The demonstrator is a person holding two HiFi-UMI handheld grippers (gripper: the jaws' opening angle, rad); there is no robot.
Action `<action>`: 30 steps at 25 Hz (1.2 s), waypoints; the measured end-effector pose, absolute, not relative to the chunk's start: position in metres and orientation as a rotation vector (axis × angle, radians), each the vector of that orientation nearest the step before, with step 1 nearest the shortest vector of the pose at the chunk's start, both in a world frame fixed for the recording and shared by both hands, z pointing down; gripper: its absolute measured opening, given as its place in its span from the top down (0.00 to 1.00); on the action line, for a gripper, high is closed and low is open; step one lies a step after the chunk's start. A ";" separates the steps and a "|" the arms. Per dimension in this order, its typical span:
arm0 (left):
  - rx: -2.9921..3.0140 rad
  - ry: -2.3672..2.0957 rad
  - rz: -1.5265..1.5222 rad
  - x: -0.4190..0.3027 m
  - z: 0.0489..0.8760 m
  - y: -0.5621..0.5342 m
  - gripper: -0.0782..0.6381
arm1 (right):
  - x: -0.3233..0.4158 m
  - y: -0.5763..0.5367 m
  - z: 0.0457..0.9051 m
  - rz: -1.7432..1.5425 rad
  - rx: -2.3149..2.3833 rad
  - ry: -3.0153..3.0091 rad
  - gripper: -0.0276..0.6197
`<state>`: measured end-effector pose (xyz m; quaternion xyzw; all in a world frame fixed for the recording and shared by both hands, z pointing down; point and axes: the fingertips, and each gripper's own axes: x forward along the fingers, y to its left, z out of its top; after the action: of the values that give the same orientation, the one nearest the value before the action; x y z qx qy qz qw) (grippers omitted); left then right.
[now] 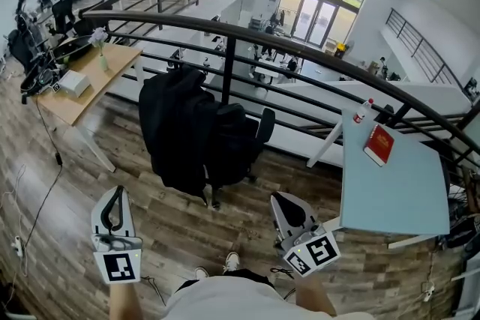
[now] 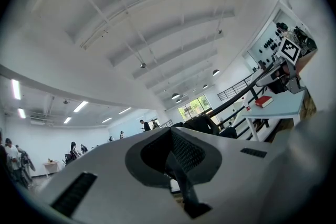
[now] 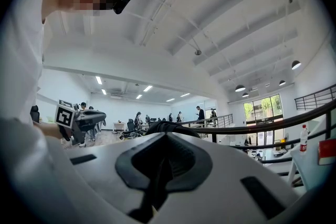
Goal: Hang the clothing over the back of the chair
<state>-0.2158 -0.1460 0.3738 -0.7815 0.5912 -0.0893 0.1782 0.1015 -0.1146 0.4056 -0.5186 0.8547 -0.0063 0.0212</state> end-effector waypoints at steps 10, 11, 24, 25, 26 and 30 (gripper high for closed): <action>-2.218 1.674 -0.244 -0.216 0.375 -0.151 0.86 | 0.101 -0.120 0.406 -0.015 -1.618 2.648 0.93; -2.218 1.675 -0.245 -0.215 0.375 -0.152 0.86 | 0.101 -0.121 0.406 -0.013 -1.617 2.649 0.93; -2.224 1.674 -0.246 -0.215 0.377 -0.155 0.86 | 0.093 -0.128 0.405 0.029 -1.599 2.678 0.93; -2.224 1.674 -0.242 -0.215 0.377 -0.156 0.86 | 0.093 -0.129 0.405 0.028 -1.598 2.678 0.93; -2.224 1.675 -0.239 -0.216 0.377 -0.156 0.86 | 0.092 -0.131 0.405 0.027 -1.596 2.678 0.93; -2.221 1.685 -0.247 -0.219 0.378 -0.158 0.86 | 0.089 -0.136 0.403 0.030 -1.579 2.684 0.93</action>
<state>-0.2188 -0.1580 0.3777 -0.7820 0.5932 -0.0869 0.1703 0.0890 -0.1359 0.4027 -0.5071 0.8617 0.0097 0.0138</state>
